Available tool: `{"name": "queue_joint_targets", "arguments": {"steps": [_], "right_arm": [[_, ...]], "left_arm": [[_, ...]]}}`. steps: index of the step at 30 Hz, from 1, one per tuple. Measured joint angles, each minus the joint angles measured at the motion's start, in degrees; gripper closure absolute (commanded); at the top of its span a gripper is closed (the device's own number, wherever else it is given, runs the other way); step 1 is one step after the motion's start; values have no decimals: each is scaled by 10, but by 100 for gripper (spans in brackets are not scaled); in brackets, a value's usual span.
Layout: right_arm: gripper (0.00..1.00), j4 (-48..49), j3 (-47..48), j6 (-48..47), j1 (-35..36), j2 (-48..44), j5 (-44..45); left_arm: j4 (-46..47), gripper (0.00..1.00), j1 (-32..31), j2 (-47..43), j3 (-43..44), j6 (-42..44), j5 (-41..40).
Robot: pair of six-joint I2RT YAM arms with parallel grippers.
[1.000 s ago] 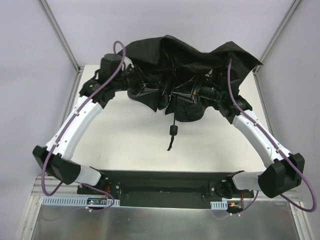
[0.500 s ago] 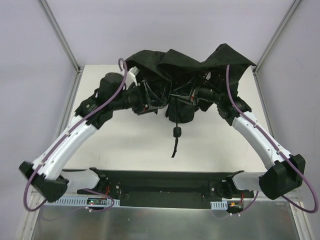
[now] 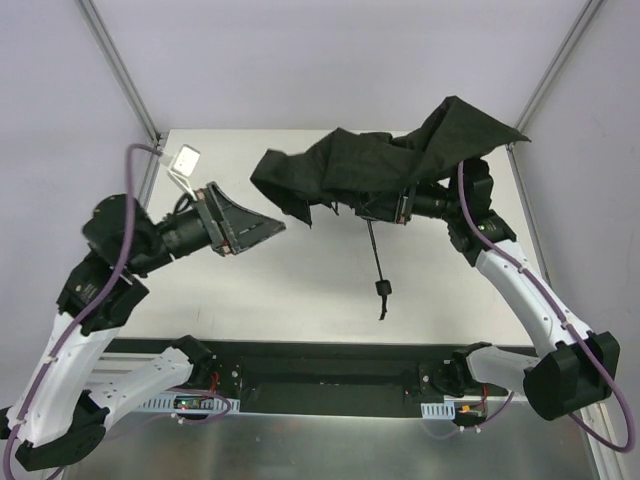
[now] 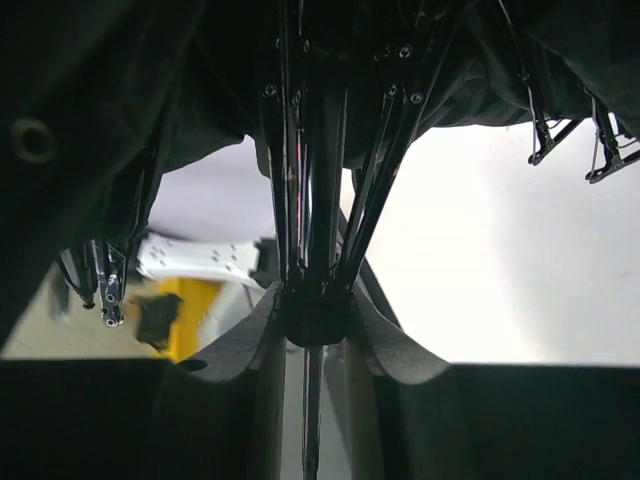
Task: Put away the umbrella
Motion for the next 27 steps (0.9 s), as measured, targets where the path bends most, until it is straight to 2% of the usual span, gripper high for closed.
{"name": "queue_joint_targets", "arguments": {"steps": [7,12,16,20,27], "right_arm": [[100,11,-45,-134,0,-32,-51],[100,21,-57,-178,0,-40,-61],[100,21,-82,-217,0,-67,-63],[100,13,-105,-273,5,-100,-58],[100,-57,-108,-385,33,-138,-31]], "left_arm": [[11,16,0,30,152,13,-59],[7,12,2,72,183,6,-124],[4,9,22,163,223,6,-114],[3,12,42,251,238,11,-88],[-4,14,54,331,238,24,-14]]}}
